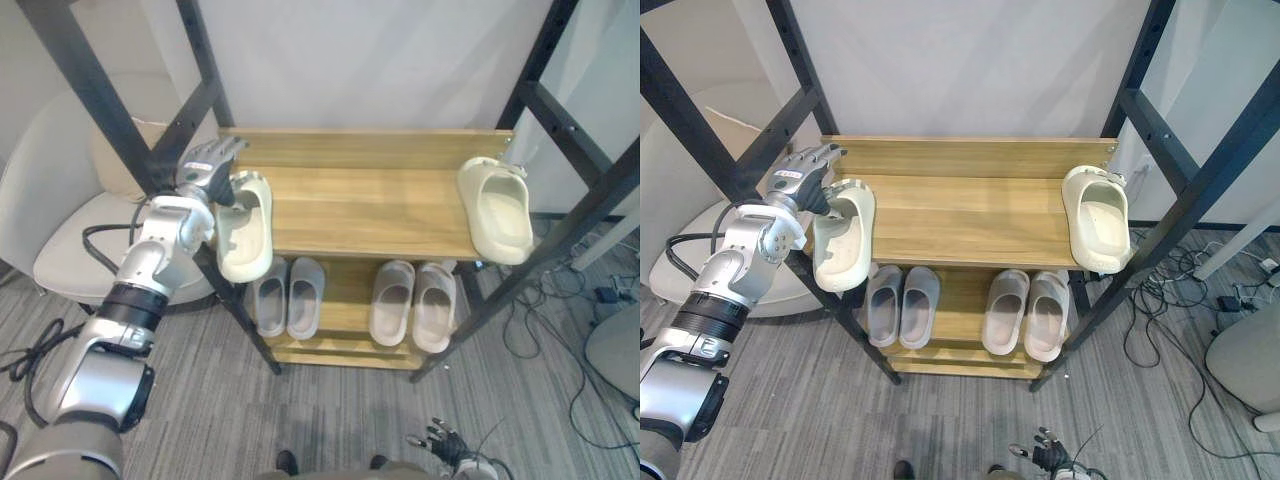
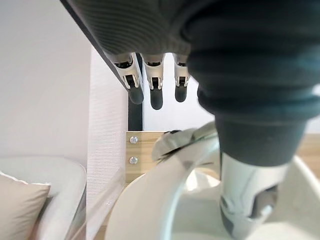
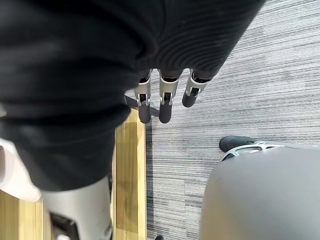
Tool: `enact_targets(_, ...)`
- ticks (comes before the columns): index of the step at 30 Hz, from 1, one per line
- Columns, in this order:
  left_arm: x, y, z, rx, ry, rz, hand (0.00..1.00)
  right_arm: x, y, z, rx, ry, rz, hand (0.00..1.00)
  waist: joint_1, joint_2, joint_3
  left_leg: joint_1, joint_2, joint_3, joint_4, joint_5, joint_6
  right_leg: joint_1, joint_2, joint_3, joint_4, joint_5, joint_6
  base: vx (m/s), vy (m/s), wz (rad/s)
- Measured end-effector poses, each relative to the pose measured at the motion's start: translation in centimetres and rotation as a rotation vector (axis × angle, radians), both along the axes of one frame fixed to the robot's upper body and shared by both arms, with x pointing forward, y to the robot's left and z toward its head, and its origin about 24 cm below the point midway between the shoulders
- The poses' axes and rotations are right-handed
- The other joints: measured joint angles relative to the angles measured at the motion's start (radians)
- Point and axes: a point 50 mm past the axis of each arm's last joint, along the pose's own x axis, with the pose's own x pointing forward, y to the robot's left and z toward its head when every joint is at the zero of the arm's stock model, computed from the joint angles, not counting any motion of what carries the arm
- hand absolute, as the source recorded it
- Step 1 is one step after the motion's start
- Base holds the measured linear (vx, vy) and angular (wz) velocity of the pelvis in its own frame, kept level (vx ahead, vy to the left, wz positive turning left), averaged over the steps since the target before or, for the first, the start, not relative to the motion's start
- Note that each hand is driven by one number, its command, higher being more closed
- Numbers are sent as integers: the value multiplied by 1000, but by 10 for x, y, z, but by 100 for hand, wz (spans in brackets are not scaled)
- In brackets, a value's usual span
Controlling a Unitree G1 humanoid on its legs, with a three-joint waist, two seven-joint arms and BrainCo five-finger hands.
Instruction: Organize the slippers on the shoe rack
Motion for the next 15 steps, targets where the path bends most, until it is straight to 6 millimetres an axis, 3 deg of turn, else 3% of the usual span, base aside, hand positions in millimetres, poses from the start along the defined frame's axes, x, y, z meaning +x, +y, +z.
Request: enact_targets(15,0,7,3,0,-7,33,100,1,-1,2,8,-25,-40,0,1,3,4,-16,11,23,0,4,-4,-31,9,25,-1,6,-7,-15,3,-4)
